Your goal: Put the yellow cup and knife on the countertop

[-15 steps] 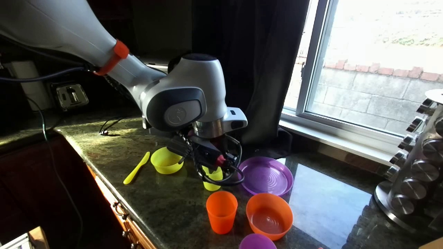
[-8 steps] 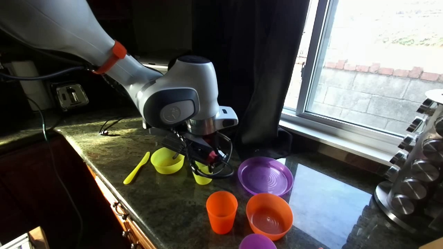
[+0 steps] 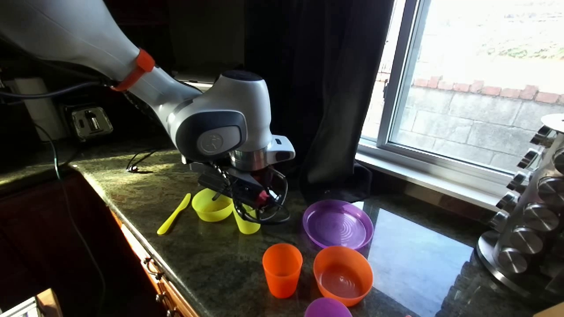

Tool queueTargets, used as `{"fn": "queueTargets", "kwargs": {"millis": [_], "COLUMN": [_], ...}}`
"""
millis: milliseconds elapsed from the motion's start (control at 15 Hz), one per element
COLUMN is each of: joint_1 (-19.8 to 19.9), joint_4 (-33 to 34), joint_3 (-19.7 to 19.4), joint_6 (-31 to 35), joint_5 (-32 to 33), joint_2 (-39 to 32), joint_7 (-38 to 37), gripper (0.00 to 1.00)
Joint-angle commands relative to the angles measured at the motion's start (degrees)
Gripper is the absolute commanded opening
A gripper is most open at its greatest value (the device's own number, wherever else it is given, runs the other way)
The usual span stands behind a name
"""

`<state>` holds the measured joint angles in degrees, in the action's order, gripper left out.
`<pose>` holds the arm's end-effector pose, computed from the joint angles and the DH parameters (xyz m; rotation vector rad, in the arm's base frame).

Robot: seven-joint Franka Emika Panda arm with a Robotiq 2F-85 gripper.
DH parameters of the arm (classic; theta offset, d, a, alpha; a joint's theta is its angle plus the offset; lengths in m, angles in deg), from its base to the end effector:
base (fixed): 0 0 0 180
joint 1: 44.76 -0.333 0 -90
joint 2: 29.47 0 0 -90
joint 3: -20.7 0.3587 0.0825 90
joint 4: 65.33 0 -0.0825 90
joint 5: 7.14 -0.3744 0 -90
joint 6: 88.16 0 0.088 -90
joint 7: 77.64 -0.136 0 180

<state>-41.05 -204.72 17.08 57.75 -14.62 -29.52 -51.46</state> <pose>0.4878 -0.0623 0.3356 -3.0722 -0.3470 -0.2024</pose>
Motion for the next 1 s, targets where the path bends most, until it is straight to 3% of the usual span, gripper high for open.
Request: {"fn": "queueTargets", "kwargs": {"millis": [0, 67, 133, 733, 933], "joint_1": [-0.5, -0.5, -0.6, -2.9, -4.2], "joint_4": [-1.7, -1.8, -1.9, -3.2, -3.6], "joint_3": [0.5, 0.5, 0.5, 1.9, 2.0], "joint_6": [-1.8, -1.8, -1.7, -1.1, -2.6], "joint_5": [-2.8, -3.0, -2.9, 0.3, 0.0], "joint_2": [1.9, 1.9, 2.0, 7.9, 10.7], "joint_7": [2.6, 2.8, 2.7, -1.4, -0.7], "gripper": [0.01, 0.12, 0.3, 0.96, 1.0]}}
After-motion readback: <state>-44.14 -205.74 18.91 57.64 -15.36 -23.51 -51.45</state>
